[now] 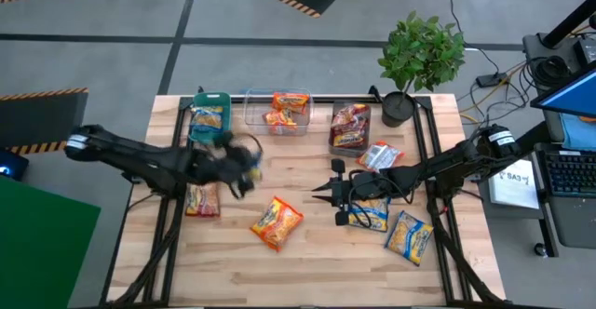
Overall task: Sort Maruchan noodles
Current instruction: Put the blue noodle pack into the green bin
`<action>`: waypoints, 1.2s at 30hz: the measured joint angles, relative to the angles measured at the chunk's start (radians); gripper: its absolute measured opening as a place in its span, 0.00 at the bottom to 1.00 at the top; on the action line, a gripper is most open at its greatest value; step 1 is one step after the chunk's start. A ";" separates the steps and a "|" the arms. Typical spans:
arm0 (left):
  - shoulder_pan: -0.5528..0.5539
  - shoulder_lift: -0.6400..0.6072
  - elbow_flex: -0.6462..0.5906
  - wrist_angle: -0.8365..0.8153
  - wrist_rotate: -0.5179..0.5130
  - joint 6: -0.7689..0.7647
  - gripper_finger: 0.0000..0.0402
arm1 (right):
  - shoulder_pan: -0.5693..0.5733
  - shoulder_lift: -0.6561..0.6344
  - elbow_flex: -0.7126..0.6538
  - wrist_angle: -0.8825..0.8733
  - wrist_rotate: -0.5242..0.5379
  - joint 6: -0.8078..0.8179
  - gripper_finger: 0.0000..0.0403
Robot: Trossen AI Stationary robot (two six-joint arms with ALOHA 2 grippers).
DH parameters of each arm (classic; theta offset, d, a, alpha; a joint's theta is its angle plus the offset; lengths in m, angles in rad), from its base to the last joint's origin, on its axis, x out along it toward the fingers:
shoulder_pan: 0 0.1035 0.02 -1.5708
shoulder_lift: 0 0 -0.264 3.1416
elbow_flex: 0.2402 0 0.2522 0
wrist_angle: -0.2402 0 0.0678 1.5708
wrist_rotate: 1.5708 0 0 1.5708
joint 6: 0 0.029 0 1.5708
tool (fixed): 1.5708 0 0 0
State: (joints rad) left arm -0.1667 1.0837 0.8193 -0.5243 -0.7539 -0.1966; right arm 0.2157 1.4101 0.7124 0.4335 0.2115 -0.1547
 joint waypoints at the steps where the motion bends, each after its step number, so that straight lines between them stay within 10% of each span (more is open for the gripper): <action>1: 0.018 -0.031 0.000 0.000 -0.088 0.006 0.03 | 0.000 0.000 0.000 0.000 0.000 -0.001 0.15; 4: 0.093 -0.104 0.001 0.001 -0.247 0.060 0.03 | 0.000 0.000 0.000 0.000 0.000 -0.005 0.15; 9: 0.326 -0.180 0.001 0.011 -0.221 0.126 0.03 | 0.000 0.000 0.000 0.003 0.000 -0.014 0.15; 26: 1.192 0.029 -0.003 0.207 0.916 0.522 0.03 | 0.000 0.000 0.000 0.006 0.000 -0.030 0.15; 36: 1.258 0.219 0.003 0.260 0.976 0.579 0.04 | -0.012 0.000 0.000 0.006 0.000 -0.039 0.15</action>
State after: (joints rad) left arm 1.0912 1.3025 0.8227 -0.2639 0.2221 0.3823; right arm 0.2038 1.4101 0.7120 0.4397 0.2112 -0.1932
